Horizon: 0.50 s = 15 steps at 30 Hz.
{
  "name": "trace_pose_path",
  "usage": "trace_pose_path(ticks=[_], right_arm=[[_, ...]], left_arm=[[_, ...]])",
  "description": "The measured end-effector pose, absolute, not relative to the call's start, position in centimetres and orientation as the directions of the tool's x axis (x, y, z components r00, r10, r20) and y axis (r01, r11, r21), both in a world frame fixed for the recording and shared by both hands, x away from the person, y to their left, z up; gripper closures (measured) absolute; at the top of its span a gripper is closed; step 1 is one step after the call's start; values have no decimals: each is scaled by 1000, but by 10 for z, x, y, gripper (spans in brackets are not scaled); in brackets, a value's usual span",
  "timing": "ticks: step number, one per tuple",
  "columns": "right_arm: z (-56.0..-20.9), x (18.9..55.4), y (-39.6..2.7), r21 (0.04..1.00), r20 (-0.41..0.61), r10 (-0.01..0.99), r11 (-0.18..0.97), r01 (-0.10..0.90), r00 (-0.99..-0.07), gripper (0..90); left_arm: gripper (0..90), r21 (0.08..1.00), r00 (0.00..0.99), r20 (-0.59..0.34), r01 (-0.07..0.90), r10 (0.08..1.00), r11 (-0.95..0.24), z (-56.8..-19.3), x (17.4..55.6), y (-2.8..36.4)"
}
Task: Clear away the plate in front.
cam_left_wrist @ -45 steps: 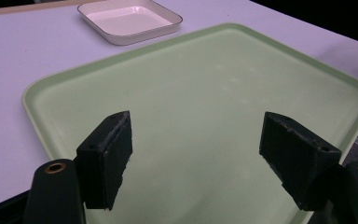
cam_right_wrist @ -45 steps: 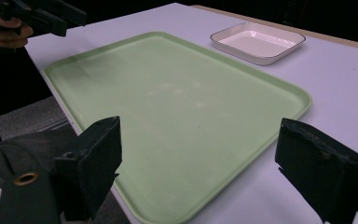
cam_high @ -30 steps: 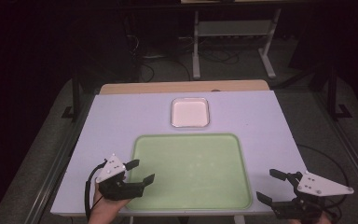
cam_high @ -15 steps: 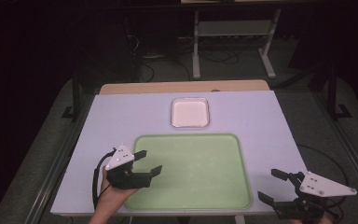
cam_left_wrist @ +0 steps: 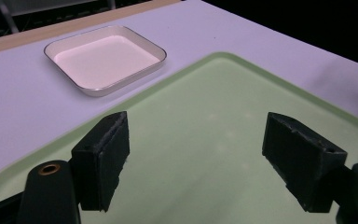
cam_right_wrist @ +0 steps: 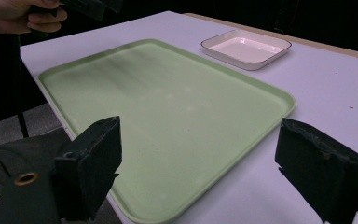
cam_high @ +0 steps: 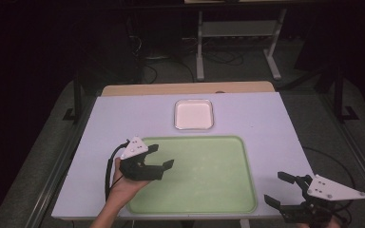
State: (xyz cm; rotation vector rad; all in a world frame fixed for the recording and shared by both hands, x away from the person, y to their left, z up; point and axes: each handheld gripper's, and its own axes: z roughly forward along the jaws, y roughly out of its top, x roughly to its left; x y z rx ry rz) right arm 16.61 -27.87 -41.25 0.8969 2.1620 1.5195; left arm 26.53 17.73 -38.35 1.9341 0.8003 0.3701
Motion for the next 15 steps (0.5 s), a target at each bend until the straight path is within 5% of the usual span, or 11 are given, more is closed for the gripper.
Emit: trace_pose_path(ticks=[15], right_arm=[[-412,166,-282,932,84,671,208,296,-737,138]], left_arm=[[221,869,746,-85,380,661,-318,-380,296,164]])
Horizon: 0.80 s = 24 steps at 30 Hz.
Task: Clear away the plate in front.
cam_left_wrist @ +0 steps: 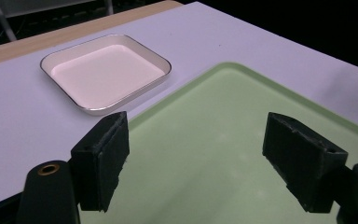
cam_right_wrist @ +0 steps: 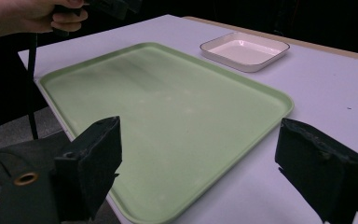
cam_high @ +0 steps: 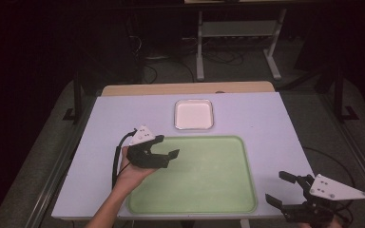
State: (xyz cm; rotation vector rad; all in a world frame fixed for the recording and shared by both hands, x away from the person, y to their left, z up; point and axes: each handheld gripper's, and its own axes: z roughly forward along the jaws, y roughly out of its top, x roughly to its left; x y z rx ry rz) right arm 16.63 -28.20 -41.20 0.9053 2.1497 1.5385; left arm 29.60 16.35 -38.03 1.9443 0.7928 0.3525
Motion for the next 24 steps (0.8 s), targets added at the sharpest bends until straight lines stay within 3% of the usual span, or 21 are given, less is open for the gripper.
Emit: trace_pose_path(ticks=[24], right_arm=[[-411,167,-284,933,83,673,206,295,-735,139]], left_arm=[[218,844,725,-77,412,684,-342,-376,344,143]])
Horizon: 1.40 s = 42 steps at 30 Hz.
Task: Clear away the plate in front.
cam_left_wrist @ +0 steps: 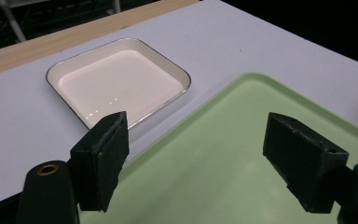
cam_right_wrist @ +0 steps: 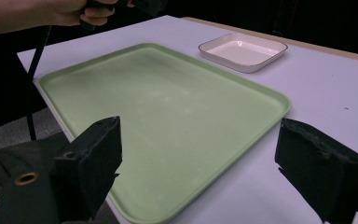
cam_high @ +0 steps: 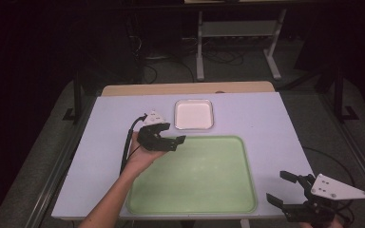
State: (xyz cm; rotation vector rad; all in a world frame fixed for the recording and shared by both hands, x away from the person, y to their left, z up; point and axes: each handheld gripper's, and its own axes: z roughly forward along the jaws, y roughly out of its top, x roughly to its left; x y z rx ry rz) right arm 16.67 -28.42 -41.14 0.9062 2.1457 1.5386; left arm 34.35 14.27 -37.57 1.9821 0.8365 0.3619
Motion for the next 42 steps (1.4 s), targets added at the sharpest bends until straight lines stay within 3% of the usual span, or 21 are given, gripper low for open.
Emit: trace_pose_path(ticks=[27,42], right_arm=[[-411,167,-284,934,90,672,200,297,-735,139],[-411,168,-286,934,91,674,197,297,-733,139]], left_arm=[[218,811,683,-105,480,723,-335,-363,406,130],[218,795,679,-76,484,730,-366,-348,438,113]])
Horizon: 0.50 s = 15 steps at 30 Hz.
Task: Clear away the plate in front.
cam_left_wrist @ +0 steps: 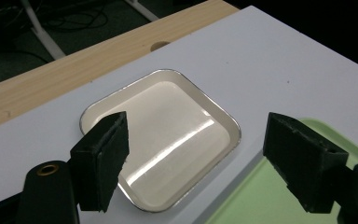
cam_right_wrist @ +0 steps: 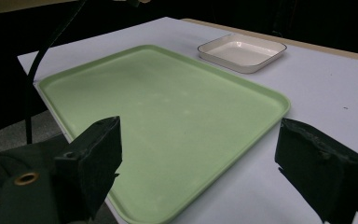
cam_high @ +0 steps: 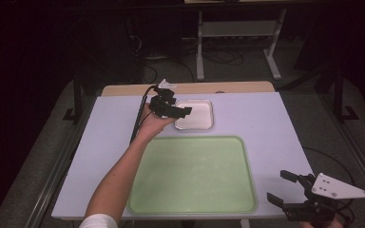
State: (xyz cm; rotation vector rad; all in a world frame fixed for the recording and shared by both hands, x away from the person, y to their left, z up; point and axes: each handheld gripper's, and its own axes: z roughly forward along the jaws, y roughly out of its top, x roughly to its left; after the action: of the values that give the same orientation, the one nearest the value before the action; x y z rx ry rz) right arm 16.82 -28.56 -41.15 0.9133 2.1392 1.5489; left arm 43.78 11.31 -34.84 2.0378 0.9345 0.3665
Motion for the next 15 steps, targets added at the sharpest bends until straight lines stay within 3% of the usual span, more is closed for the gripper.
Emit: trace_pose_path(ticks=[15], right_arm=[[-411,168,-287,935,97,675,190,300,-732,139]], left_arm=[[225,721,550,-132,624,825,-301,-382,486,118]])
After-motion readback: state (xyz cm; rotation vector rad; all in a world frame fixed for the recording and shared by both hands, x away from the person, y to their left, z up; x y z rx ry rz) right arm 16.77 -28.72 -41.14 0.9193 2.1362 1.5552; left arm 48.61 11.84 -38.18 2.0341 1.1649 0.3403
